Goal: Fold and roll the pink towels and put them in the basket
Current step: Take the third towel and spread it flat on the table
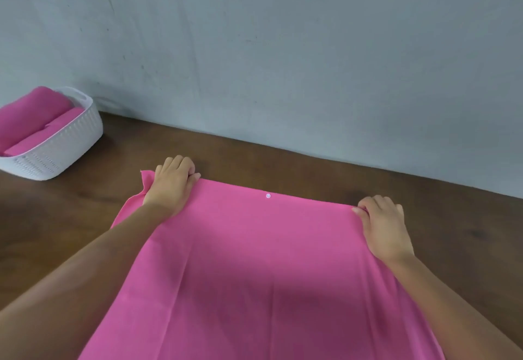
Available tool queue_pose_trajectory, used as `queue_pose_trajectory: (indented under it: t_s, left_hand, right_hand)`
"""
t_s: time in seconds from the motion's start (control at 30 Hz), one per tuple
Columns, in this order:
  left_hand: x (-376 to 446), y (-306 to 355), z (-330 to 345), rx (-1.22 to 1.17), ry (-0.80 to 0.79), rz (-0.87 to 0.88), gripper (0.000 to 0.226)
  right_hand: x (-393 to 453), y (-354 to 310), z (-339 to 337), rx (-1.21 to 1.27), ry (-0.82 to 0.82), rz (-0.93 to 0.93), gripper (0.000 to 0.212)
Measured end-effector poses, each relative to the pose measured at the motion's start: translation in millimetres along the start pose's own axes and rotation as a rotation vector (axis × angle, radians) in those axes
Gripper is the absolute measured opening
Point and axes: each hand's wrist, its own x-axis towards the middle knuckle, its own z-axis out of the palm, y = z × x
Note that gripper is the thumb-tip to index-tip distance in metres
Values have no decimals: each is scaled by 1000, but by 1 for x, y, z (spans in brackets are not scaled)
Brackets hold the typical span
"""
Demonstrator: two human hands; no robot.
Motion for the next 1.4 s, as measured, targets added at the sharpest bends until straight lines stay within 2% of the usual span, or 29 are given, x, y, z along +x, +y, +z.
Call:
queue_pose_trajectory:
  t_s: [0.33, 0.6, 0.8, 0.93, 1.0, 1.07, 1.17, 1.27, 1.4]
  left_hand:
    - [109, -19, 32, -46, 54, 15, 19]
    - [130, -25, 39, -29, 161, 79, 20]
    - [129, -21, 33, 103, 210, 179, 18]
    - [125, -9, 30, 280, 204, 412, 14]
    - [116, 4, 28, 285, 208, 485, 7]
    - [101, 24, 24, 265, 208, 509, 16]
    - [73, 62, 18, 195, 211, 523, 23]
    - [40, 103, 13, 91, 222, 528, 16]
    - [-22, 161, 8, -129, 81, 506, 26]
  right_hand:
    - [95, 14, 44, -59, 89, -4, 34]
    - [119, 18, 57, -44, 129, -10, 21]
    - [117, 17, 53, -199, 90, -39, 32]
    - [93, 3, 24, -173, 64, 92, 7]
    - [74, 0, 4, -183, 70, 93, 12]
    - [52, 0, -19, -188, 66, 77, 20]
    - [14, 6, -57, -184, 28, 124, 13]
    - [-25, 18, -93, -197, -9, 174, 14]
    - [-83, 38, -137, -195, -41, 245, 14]
